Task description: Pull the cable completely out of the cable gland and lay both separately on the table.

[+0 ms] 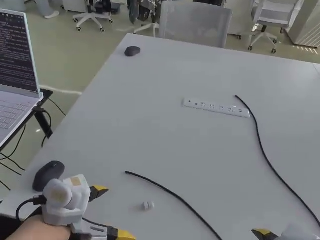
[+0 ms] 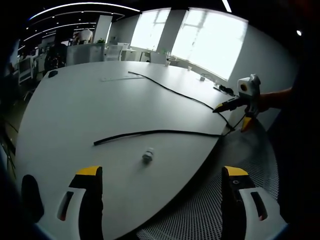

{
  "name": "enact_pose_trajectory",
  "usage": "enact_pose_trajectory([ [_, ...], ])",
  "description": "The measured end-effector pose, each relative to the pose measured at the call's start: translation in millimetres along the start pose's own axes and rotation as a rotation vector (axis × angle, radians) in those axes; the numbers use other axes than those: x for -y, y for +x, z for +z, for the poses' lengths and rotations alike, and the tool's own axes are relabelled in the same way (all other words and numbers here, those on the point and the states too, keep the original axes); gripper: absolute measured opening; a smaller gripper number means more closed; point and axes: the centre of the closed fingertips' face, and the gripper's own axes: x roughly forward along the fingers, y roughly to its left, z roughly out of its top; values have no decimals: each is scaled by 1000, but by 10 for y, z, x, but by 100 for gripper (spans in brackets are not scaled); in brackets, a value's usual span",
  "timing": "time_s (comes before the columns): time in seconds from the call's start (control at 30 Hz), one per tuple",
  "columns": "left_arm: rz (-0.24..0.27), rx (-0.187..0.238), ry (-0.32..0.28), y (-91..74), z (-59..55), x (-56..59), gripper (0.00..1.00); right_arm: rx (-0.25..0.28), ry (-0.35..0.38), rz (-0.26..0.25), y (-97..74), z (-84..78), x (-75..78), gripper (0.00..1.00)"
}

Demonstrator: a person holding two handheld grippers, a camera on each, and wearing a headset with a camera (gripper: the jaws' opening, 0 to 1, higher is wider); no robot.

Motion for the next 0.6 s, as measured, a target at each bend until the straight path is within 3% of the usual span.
enact_pose_trajectory([
  [0.27, 10, 21, -11, -19, 35, -43, 99, -4, -7, 11, 23, 73, -11, 99],
  [0.6, -8, 1, -12, 14, 32, -25, 99, -7, -2, 5, 31, 57, 1, 99],
])
